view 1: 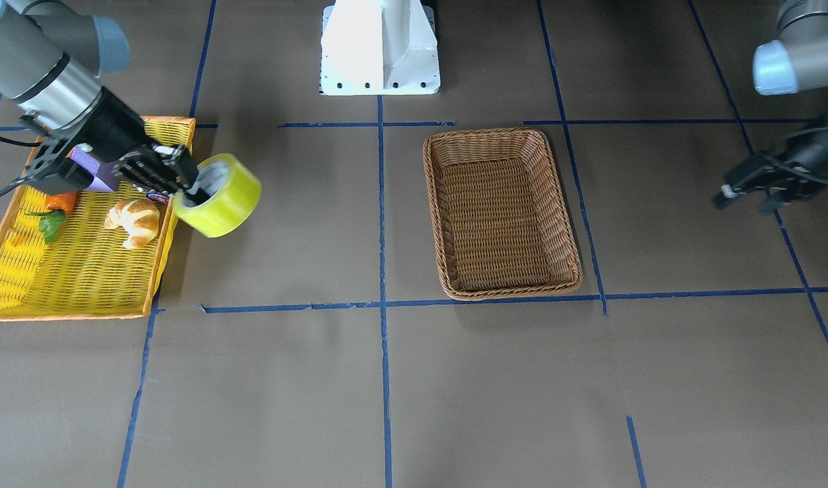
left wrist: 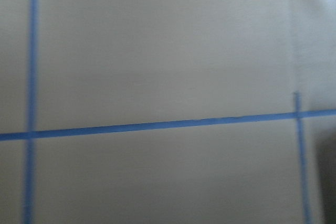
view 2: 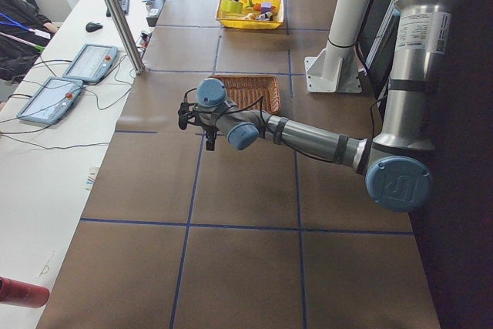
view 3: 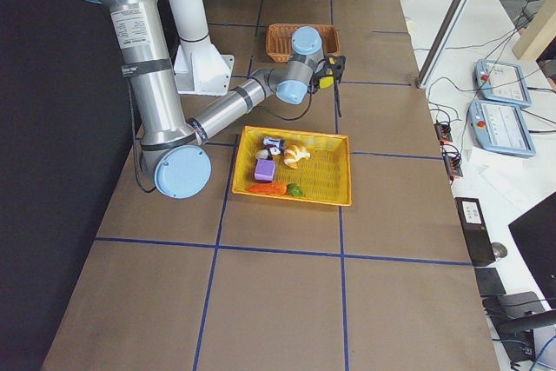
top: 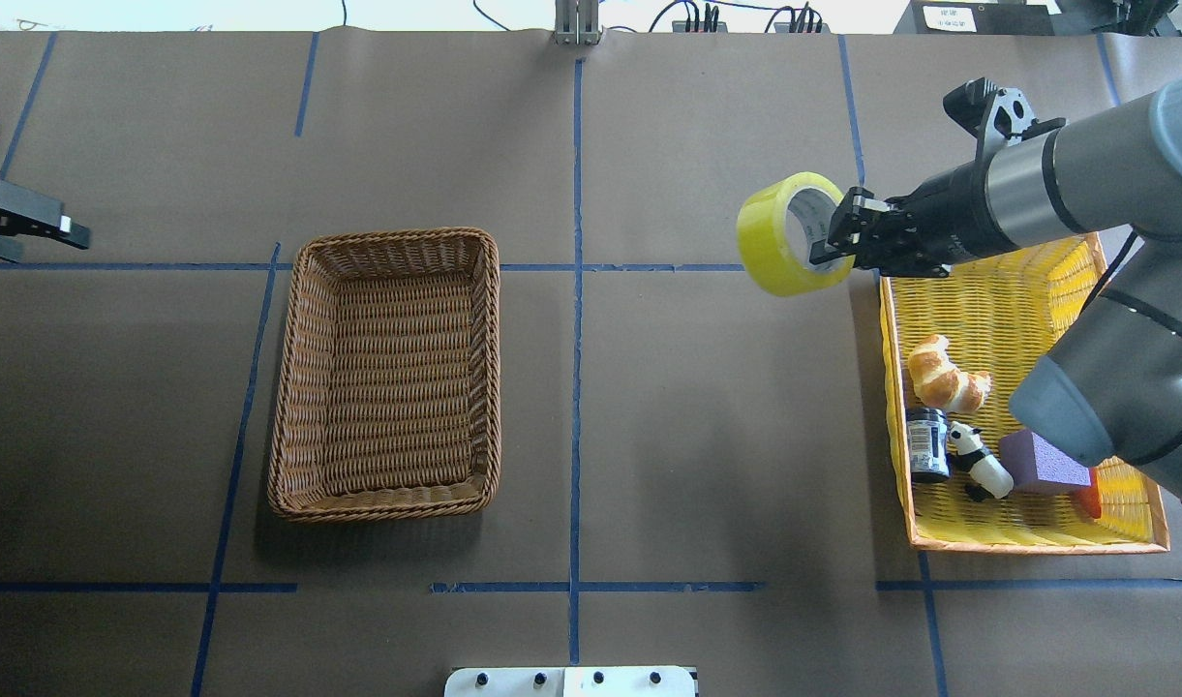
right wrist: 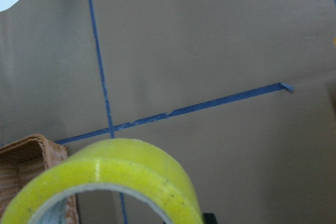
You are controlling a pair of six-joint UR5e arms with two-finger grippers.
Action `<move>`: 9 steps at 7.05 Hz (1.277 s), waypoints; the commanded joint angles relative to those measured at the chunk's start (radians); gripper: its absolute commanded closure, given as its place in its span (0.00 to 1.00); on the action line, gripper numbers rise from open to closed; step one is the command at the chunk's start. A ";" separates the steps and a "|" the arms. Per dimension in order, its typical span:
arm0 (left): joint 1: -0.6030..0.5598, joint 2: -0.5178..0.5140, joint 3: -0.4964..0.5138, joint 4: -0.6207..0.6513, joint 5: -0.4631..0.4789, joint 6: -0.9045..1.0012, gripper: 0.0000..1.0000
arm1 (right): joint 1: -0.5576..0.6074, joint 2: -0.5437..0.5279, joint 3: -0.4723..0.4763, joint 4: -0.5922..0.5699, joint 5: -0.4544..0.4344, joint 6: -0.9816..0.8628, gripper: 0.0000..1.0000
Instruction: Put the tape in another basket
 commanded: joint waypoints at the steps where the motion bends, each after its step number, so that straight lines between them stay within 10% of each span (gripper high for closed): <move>1: 0.130 -0.082 -0.002 -0.259 0.003 -0.483 0.00 | -0.107 0.001 -0.003 0.248 -0.097 0.247 1.00; 6: 0.193 -0.087 -0.033 -0.988 0.090 -1.281 0.00 | -0.421 0.004 -0.008 0.785 -0.347 0.467 0.99; 9: 0.499 -0.096 -0.203 -1.073 0.480 -1.462 0.00 | -0.466 0.049 -0.005 0.804 -0.346 0.469 0.96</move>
